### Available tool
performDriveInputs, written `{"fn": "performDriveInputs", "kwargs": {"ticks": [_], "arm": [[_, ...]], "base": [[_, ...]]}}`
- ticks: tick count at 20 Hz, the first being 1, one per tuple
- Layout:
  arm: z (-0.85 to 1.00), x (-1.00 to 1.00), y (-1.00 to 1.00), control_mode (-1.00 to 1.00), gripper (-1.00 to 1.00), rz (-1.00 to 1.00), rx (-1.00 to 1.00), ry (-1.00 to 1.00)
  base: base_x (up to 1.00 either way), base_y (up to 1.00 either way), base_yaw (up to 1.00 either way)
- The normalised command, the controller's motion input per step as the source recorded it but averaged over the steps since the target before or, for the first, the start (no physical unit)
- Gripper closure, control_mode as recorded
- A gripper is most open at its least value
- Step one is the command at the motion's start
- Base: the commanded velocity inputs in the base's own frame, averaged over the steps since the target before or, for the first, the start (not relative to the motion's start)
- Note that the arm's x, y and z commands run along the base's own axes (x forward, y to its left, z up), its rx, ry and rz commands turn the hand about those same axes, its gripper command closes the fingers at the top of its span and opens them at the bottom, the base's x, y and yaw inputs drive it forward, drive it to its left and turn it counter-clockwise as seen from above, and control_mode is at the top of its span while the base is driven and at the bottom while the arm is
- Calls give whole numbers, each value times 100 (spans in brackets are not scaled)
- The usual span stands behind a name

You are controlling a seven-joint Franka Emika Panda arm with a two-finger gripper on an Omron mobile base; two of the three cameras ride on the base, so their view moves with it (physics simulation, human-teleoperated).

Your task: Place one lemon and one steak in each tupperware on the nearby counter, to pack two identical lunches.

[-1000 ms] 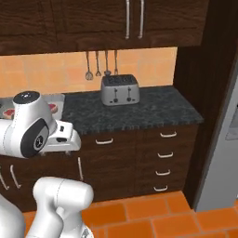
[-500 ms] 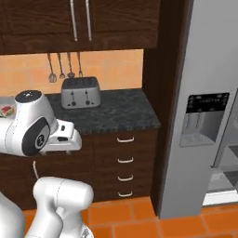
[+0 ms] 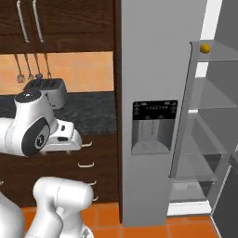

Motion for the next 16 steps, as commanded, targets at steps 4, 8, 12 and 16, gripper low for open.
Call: {"fn": "performDriveInputs", "kwargs": {"ticks": [4, 8, 12, 16], "arm": [[0, 0, 0, 100, -100, 0, 0, 0], [0, 0, 0, 100, -100, 0, 0, 0], [0, 0, 0, 100, -100, 0, 0, 0], [0, 0, 0, 100, -100, 0, 0, 0]], "base": [[51, -83, 24], [45, -70, 22], [29, -79, 16], [35, -55, 14]]}}
